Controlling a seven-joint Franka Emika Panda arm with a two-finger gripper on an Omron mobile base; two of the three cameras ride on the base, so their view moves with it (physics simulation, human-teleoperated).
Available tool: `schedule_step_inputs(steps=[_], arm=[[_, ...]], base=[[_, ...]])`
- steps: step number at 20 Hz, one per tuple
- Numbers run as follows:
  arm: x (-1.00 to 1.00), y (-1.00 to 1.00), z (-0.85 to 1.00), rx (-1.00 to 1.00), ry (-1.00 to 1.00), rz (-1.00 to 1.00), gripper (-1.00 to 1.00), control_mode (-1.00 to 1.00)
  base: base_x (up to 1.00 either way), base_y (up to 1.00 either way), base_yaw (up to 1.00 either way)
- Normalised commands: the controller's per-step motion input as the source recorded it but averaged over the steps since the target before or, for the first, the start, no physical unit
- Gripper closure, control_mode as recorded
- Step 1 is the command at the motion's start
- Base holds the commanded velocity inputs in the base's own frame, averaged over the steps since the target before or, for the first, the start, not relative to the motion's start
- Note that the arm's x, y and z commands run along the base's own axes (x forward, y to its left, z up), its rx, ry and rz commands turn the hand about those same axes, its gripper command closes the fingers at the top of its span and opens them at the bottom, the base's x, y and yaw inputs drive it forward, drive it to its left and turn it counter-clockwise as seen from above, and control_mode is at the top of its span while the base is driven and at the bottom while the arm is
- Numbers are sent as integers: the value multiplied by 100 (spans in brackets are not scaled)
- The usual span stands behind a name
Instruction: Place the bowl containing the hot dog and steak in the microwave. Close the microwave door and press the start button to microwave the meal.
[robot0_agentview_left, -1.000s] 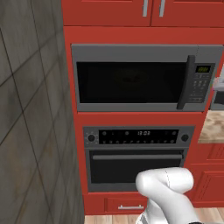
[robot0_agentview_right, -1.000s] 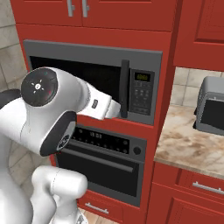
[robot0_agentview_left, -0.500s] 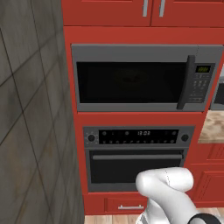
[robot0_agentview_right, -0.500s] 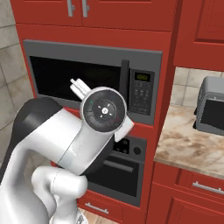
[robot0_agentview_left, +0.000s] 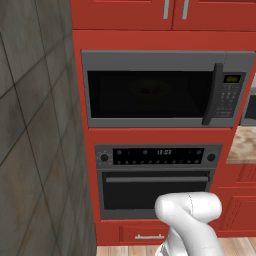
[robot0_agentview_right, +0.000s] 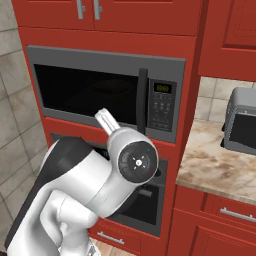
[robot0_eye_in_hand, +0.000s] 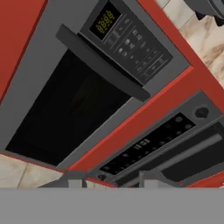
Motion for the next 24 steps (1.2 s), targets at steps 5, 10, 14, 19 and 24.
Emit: schedule_step_inputs(steps=[5, 10, 14, 19, 24], arm=[[25, -26, -22, 13, -1, -7, 100, -100], [35, -23, -5, 9, 0, -7, 100, -100], [41, -5, 0, 9, 0, -1, 100, -100], [36, -1, -11, 9, 0, 0, 100, -100], [23, -9, -15, 8, 0, 0, 100, -100]], base=[[0, 0, 0], [0, 0, 0], [0, 0, 0], [0, 0, 0], [0, 0, 0]])
